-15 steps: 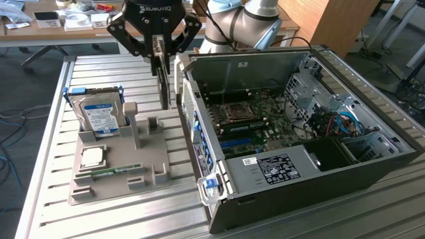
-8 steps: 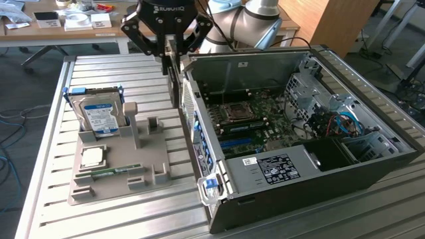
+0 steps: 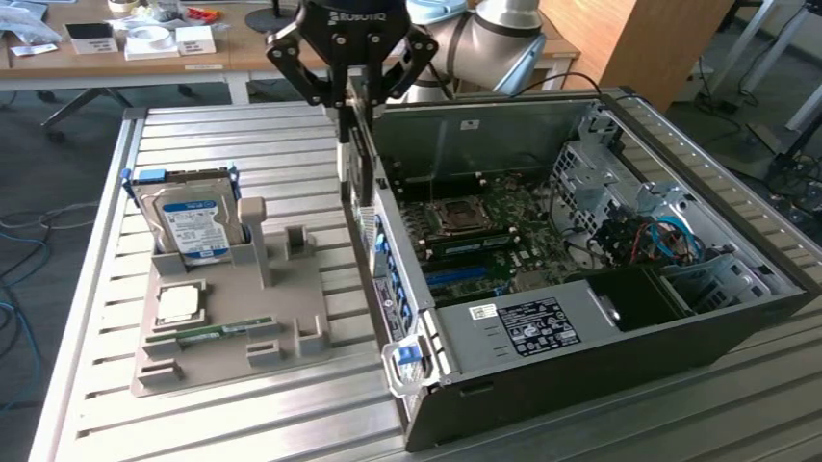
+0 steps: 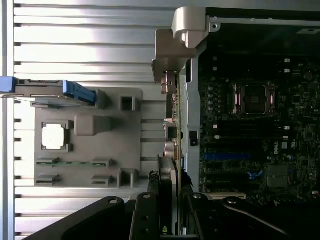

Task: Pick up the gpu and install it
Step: 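Pick up the gpu and move the gpu toward the slot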

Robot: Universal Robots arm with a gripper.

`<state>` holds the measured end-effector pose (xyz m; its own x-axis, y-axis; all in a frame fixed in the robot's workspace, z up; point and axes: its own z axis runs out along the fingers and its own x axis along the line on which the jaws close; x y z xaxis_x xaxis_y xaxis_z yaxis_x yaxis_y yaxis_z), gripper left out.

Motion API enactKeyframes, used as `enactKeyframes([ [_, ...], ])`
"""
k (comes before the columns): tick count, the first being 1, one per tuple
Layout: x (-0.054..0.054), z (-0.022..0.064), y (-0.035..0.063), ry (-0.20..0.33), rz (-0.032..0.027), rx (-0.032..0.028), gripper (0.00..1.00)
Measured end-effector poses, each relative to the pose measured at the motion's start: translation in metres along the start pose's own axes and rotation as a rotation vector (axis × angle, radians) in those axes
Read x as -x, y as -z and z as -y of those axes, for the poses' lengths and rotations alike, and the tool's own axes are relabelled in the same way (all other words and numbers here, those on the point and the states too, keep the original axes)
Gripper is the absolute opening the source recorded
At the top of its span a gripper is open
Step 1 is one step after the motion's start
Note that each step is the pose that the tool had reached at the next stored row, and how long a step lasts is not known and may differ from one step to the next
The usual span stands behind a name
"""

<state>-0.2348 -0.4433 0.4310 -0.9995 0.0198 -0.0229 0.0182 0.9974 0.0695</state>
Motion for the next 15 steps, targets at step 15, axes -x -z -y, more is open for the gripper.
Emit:
enactKeyframes([
  [15,0.054,-0.0015,-0.0014,0.000,0.0000,0.0001,0.27],
])
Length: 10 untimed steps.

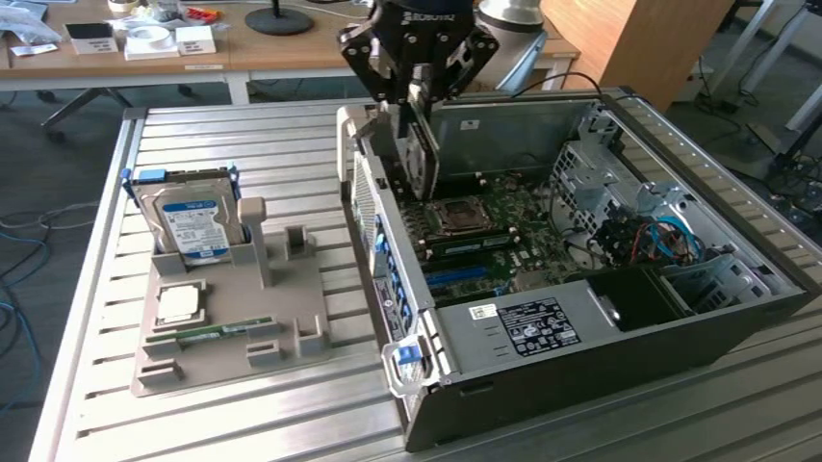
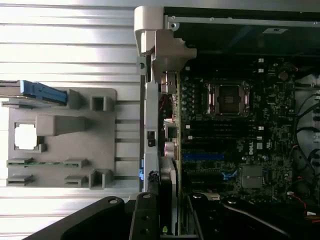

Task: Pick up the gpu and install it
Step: 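Pick up the gpu and move the gpu toward the slot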

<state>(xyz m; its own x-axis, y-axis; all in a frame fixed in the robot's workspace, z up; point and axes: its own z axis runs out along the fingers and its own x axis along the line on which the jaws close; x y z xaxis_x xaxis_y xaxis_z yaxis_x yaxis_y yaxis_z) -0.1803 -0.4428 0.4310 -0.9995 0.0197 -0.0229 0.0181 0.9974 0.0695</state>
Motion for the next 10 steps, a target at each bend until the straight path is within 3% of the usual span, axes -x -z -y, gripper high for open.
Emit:
enactKeyframes([
  [10,0.041,-0.0011,-0.0010,0.000,-0.0001,0.0000,0.27],
])
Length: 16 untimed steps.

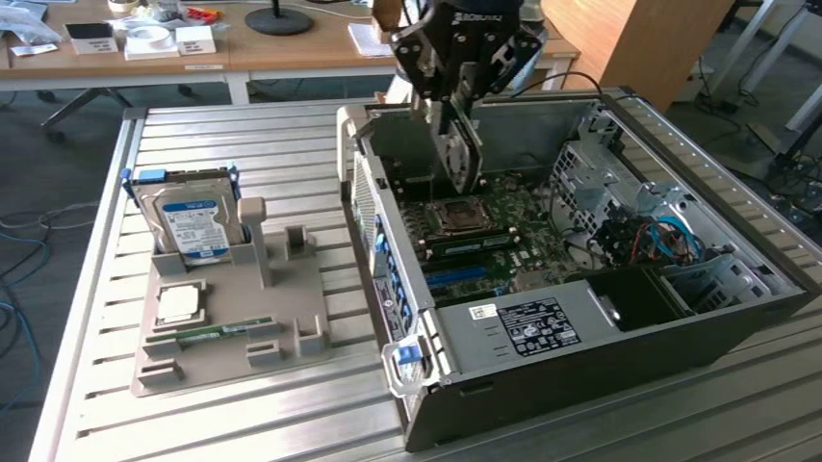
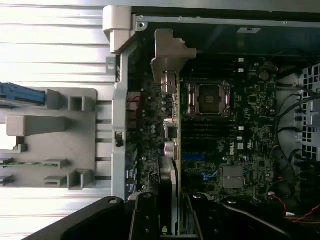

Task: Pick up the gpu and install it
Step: 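Pick up the gpu and move the gpu toward the slot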

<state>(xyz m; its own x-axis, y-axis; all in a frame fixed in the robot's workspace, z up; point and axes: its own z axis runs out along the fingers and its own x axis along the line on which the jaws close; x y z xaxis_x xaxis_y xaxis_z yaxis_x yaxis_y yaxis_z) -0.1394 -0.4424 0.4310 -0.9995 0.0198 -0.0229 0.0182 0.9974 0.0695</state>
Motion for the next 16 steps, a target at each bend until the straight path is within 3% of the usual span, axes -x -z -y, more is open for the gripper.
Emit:
enactKeyframes([
  [16,0.058,-0.0023,-0.0017,0.000,0.0000,0.0000,0.27],
])
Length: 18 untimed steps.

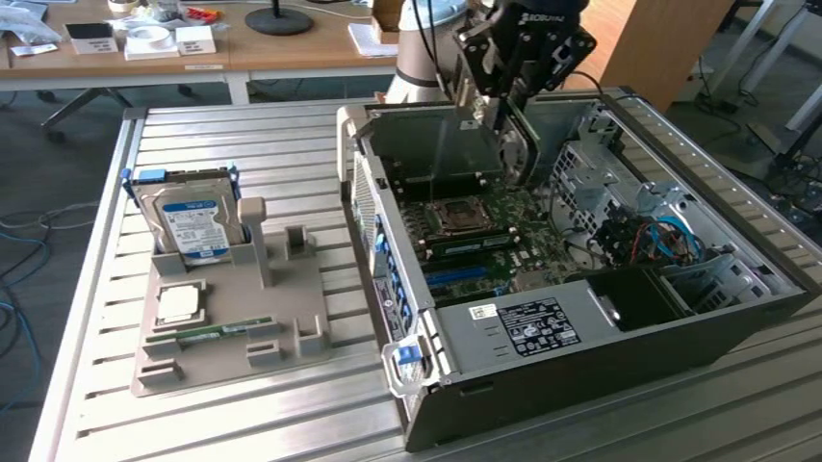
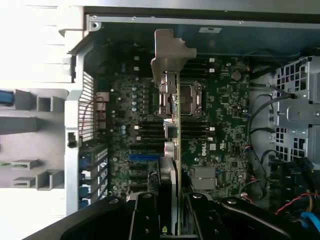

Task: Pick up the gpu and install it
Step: 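Pick up the gpu and move the gpu toward the slot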

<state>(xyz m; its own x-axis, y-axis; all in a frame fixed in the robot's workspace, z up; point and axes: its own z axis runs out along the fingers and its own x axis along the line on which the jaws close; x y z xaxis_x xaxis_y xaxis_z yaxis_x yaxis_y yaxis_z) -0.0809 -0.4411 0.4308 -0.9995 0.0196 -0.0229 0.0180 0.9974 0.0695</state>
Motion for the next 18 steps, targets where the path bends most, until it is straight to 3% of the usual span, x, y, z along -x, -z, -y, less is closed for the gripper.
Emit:
enactKeyframes([
  [18,0.064,-0.0025,-0.0020,0.000,0.0000,0.0000,0.27],
])
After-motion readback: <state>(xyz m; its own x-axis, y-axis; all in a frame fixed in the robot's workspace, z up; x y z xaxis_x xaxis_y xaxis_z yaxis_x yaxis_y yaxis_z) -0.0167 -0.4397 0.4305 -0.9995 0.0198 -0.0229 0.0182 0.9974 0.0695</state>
